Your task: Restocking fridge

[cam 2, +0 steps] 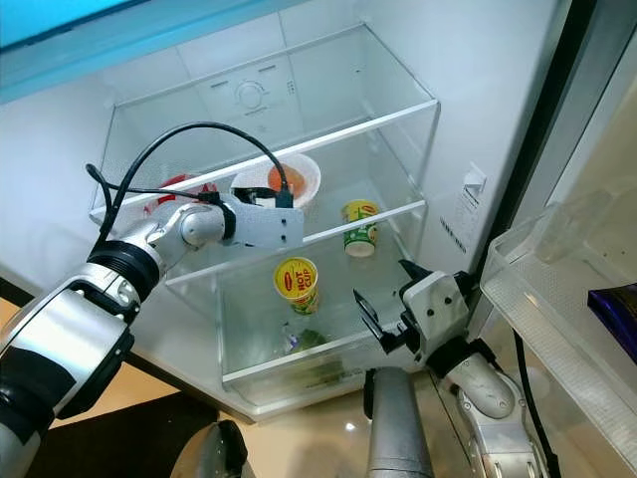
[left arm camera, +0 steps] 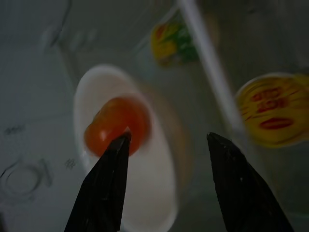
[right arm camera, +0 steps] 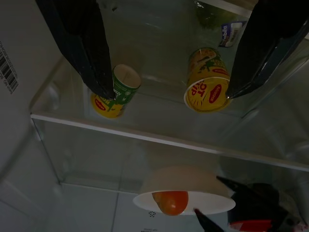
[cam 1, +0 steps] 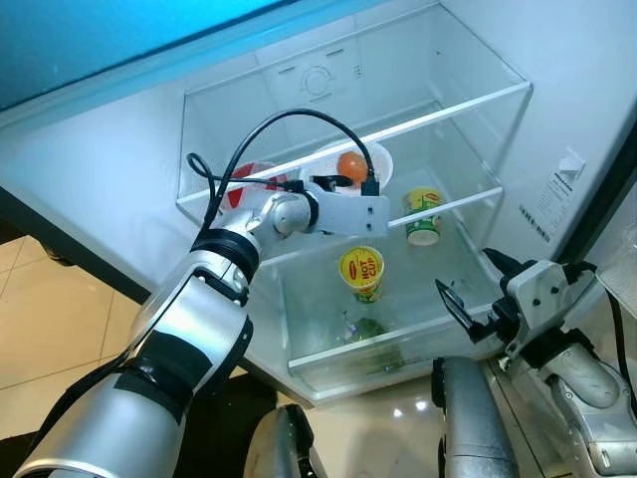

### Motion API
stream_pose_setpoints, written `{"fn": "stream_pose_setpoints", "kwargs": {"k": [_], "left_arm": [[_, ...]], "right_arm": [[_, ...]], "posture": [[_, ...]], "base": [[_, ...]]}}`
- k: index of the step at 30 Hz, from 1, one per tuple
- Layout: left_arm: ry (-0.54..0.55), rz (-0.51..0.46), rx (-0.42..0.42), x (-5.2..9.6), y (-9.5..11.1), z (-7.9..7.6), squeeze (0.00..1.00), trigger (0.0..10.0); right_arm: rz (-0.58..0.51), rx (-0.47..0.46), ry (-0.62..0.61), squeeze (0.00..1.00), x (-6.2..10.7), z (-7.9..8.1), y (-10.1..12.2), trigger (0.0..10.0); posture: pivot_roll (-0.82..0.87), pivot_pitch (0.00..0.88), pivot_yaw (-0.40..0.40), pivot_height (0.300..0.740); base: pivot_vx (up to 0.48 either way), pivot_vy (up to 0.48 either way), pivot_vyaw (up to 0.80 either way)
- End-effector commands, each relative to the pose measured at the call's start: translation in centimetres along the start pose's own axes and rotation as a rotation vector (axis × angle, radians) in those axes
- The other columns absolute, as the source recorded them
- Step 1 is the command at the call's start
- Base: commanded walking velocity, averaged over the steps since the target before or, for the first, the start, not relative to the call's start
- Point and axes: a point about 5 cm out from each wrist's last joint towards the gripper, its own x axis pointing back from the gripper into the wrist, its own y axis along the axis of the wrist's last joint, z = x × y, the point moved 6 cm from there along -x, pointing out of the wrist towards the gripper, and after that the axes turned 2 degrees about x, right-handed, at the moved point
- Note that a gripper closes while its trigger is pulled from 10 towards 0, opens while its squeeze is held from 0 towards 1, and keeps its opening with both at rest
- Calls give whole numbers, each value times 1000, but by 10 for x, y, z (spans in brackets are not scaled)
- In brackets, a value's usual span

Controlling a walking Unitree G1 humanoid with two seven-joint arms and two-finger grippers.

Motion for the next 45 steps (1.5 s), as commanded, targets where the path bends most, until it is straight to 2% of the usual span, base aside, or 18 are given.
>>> {"fn": "stream_pose_setpoints", "kwargs": {"k": [1, 8, 10, 18, 22, 24, 25, 26, 28, 29, 31, 32, 34, 35, 38, 40, 43, 45], "left_arm": [[-135, -50, 35, 1, 2, -25, 0, 10000], [-290, -111, 40, 5, 8, -49, 0, 10000], [-304, -177, 21, 8, 18, -47, 0, 10000], [-318, -232, -6, 14, 23, -48, 0, 10000], [-403, -244, 45, 18, 17, -73, 0, 10000], [-487, -233, 78, 21, 9, -102, 0, 10000], [-559, -237, 114, 25, 6, -126, 0, 10000], [-559, -237, 114, 25, 6, -126, 0, 10000], [-624, -239, 167, 29, 2, -159, 0, 10000], [-624, -239, 167, 29, 2, -159, 0, 10000], [-612, -218, 231, 27, 0, -186, 0, 10000], [-612, -218, 231, 27, 0, -186, 0, 10000], [-530, -235, 425, 18, 11, -211, 0, 10000], [-530, -235, 425, 18, 11, -211, 0, 10000], [-411, -239, 654, 15, 21, -238, 0, 10000], [-411, -239, 654, 15, 21, -238, 0, 10000], [-318, -236, 807, 16, 28, -255, 0, 10000], [-275, -235, 845, 18, 29, -258, 0, 10000]], "right_arm": [[5, -13, 30, 0, -3, 8, -1, 10000], [2, -13, 36, 0, -6, 9, 0, 10000], [-5, -10, 41, 0, -8, 8, 1, 10000], [-12, -7, 47, 0, -11, 6, 2, 10000], [-12, -2, 52, 0, -13, 4, 2, 10000], [-11, 1, 53, 0, -14, 2, 1, 10000], [-10, 4, 52, 0, -16, 1, 1, 10000], [-10, 4, 52, 0, -16, 1, 1, 10000], [-11, 12, 51, 0, -19, -1, 1, 10000], [-11, 12, 51, 0, -19, -1, 1, 10000], [-12, 18, 52, 0, -21, -4, 1, 10000], [-12, 18, 52, 0, -21, -4, 1, 10000], [-14, 22, 50, 0, -24, -7, 2, 10000], [-14, 22, 50, 0, -24, -7, 2, 10000], [-12, 27, 62, 0, -27, -7, 0, 10000], [-12, 27, 62, 0, -27, -7, 0, 10000], [-11, 30, 68, 0, -31, -10, -1, 10000], [-12, 32, 77, 0, -33, -9, -1, 10000]], "posture": [[-297, 196, 219, 550], [-288, 186, 214, 550], [-285, 183, 212, 550], [-274, 161, 204, 550], [-268, 150, 197, 550], [-260, 145, 188, 550], [-257, 137, 186, 550], [-257, 137, 186, 550], [-258, 132, 182, 550], [-258, 132, 182, 550], [-245, 116, 172, 550], [-245, 116, 172, 550], [-242, 107, 159, 550], [-242, 107, 159, 550], [-222, 93, 140, 550], [-222, 93, 140, 550], [-204, 84, 119, 550], [-199, 83, 112, 550]], "base": [[0, 0, 0], [0, 0, 0], [0, 0, 0], [0, 0, 0], [0, 0, 0], [0, 0, 0], [0, 0, 0], [0, 0, 0], [0, 0, 0], [0, 0, 0], [0, 0, 0], [0, 0, 0], [0, 0, 0], [0, 0, 0], [0, 0, 0], [0, 0, 0], [0, 0, 0], [0, 0, 0]]}}
